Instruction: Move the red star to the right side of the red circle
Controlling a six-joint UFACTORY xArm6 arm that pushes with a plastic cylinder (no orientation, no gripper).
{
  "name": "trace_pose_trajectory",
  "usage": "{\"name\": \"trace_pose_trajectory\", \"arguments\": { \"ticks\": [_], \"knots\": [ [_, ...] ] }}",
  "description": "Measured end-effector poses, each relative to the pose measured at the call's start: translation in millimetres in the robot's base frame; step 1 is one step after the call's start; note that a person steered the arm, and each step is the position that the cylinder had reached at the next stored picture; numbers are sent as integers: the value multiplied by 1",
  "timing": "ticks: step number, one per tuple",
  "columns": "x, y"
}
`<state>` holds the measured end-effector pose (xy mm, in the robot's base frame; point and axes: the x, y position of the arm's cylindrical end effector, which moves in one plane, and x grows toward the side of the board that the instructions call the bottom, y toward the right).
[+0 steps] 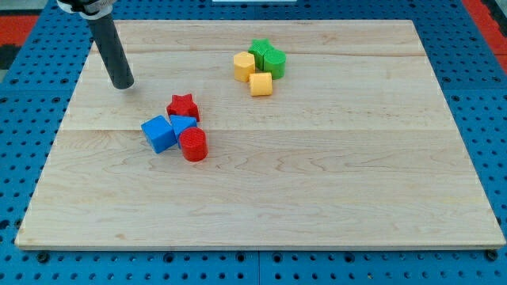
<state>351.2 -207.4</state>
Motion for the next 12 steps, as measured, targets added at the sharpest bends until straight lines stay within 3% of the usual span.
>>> {"name": "trace_pose_trajectory", "arguments": {
  "ticks": [2, 3, 5, 9, 12],
  "knots": [
    [0, 7],
    [9, 55],
    [55, 96],
    [77, 155],
    [77, 160]
  ]
}}
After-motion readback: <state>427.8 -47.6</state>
